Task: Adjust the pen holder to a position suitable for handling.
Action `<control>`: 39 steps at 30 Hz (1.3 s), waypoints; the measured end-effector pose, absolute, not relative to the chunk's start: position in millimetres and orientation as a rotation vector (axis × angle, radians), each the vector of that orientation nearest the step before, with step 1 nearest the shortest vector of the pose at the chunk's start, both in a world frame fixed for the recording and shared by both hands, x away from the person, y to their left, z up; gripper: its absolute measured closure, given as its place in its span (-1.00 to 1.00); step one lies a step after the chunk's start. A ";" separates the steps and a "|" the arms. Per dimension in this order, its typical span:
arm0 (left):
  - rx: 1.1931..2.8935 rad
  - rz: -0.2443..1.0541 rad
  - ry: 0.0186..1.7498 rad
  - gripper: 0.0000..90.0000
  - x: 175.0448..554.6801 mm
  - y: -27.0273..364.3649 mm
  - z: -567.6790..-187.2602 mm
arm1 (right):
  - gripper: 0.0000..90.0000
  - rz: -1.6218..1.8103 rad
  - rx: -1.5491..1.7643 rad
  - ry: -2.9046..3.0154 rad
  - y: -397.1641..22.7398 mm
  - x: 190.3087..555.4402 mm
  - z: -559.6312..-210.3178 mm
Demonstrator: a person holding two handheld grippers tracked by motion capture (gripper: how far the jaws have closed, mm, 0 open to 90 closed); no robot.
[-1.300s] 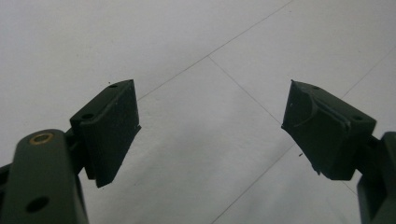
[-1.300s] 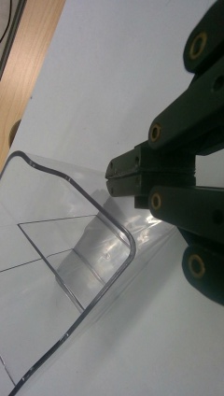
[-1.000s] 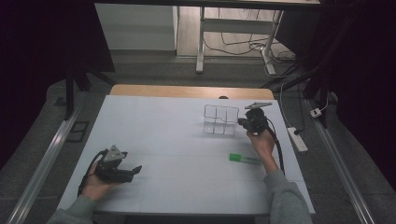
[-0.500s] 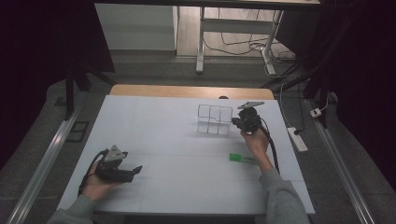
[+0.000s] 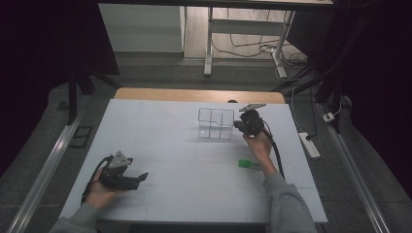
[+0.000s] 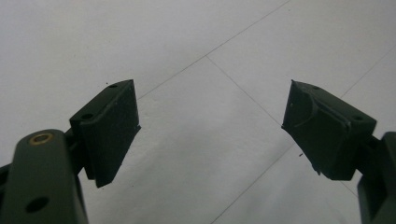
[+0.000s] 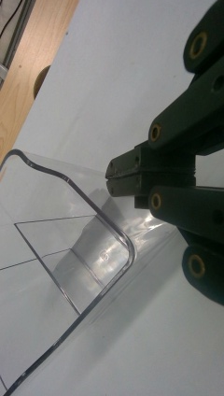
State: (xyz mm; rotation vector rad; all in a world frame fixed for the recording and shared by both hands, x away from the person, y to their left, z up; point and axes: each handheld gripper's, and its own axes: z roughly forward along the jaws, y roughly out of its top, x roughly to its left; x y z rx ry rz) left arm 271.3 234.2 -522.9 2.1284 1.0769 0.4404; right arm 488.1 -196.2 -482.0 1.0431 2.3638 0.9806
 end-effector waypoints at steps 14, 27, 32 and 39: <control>2.132 0.443 1.078 -0.60 271.5 233.8 -523.4 | 0.99 0.997 1.002 2.392 -170.8 487.0 -484.3; 2.132 0.445 1.077 -0.60 271.2 234.5 -523.2 | 0.99 1.001 0.973 2.415 -153.2 487.4 -490.0; 2.130 0.446 1.075 -0.60 270.2 234.5 -522.8 | 0.99 1.012 0.979 2.417 -152.8 487.5 -490.2; 2.124 0.448 1.080 -0.60 270.6 236.8 -522.8 | 0.99 1.006 0.961 2.413 -159.1 482.6 -485.3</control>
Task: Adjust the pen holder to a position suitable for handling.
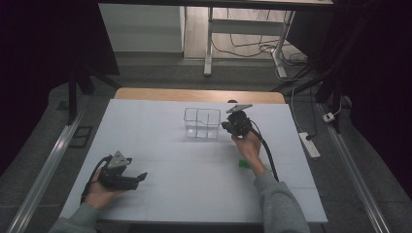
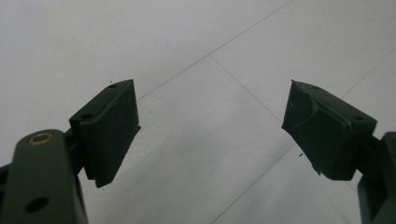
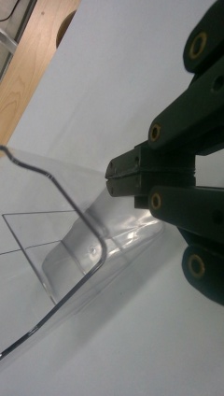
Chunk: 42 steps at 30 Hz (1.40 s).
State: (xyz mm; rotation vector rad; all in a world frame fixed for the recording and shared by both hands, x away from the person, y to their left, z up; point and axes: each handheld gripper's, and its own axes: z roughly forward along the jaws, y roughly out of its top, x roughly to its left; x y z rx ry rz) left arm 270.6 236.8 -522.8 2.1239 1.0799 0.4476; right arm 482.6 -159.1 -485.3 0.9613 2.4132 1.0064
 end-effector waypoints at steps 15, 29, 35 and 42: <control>2.135 0.452 1.075 -0.60 271.8 235.1 -523.5 | 0.81 1.042 0.986 2.440 -202.2 466.3 -473.9; 2.133 0.460 1.066 -0.60 270.8 235.1 -523.0 | -0.02 1.089 0.924 2.537 -218.9 450.0 -467.5; 2.136 0.461 1.068 -0.60 271.5 234.8 -523.3 | -0.11 1.058 0.900 2.555 -227.2 442.4 -463.2; 2.136 0.463 1.069 -0.60 271.6 234.8 -523.5 | -0.14 1.046 0.877 2.563 -240.9 429.4 -459.8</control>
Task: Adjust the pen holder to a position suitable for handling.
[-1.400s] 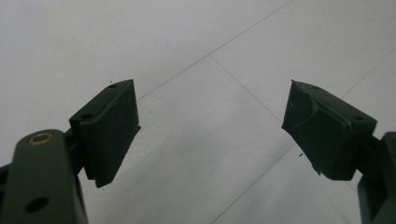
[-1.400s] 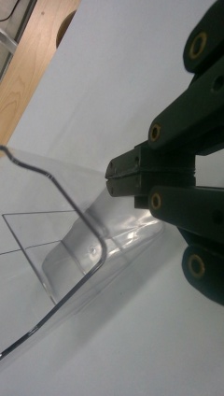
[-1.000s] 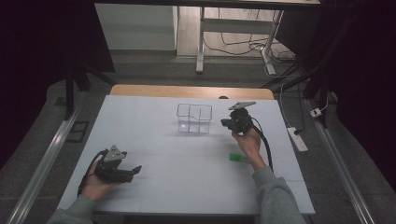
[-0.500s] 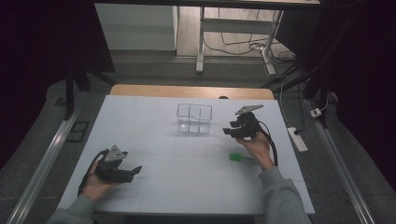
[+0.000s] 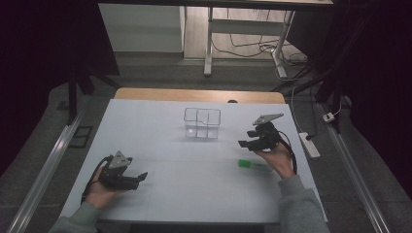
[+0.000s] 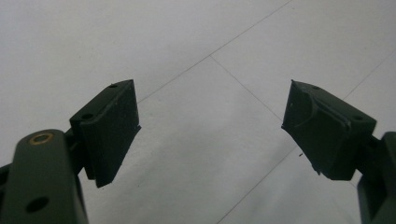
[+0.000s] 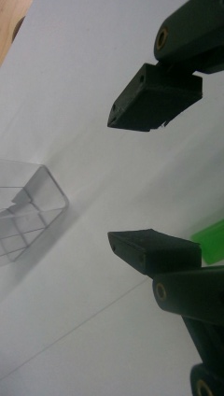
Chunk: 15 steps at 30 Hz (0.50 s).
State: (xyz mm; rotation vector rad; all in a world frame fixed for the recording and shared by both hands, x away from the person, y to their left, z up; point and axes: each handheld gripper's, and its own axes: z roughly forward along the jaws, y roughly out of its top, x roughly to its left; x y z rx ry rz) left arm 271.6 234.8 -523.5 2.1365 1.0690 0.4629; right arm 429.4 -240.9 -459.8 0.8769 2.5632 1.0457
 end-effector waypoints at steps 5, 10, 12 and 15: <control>2.135 0.463 1.068 -0.60 271.7 235.2 -523.4 | -0.15 1.049 0.855 2.558 -251.5 420.4 -455.6; 2.137 0.463 1.067 -0.60 272.5 234.8 -523.8 | -0.18 1.076 0.808 2.581 -255.8 416.6 -451.9; 2.140 0.464 1.066 -0.60 272.6 234.7 -523.7 | -0.20 1.087 0.784 2.602 -255.5 415.4 -451.3; 2.139 0.463 1.065 -0.60 272.7 234.9 -523.9 | -0.20 1.065 0.773 2.616 -254.3 414.3 -450.1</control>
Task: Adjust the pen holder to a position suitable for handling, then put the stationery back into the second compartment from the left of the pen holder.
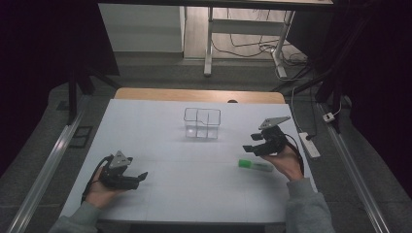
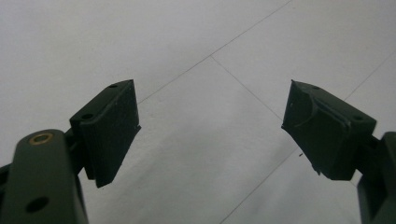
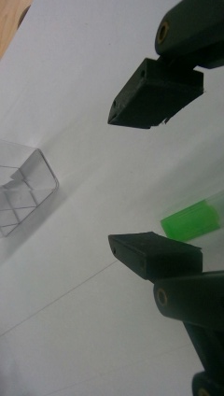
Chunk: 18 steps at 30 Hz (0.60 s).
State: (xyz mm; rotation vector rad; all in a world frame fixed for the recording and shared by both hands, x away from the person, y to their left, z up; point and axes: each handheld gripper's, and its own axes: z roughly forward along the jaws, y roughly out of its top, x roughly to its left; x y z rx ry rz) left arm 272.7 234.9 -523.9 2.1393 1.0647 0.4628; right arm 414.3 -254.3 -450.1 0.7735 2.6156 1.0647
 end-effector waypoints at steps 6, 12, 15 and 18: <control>2.140 0.466 1.065 -0.60 272.4 234.5 -523.7 | -0.20 1.014 0.736 2.650 -251.3 412.2 -448.4; 2.142 0.463 1.062 -0.60 273.6 233.9 -524.0 | -0.20 0.993 0.696 2.670 -249.7 410.1 -447.8; 2.141 0.464 1.063 -0.60 273.7 234.4 -523.9 | -0.20 0.997 0.677 2.683 -249.2 409.4 -447.8; 2.138 0.465 1.061 -0.60 273.4 235.0 -523.4 | -0.20 0.989 0.662 2.698 -248.4 408.7 -448.3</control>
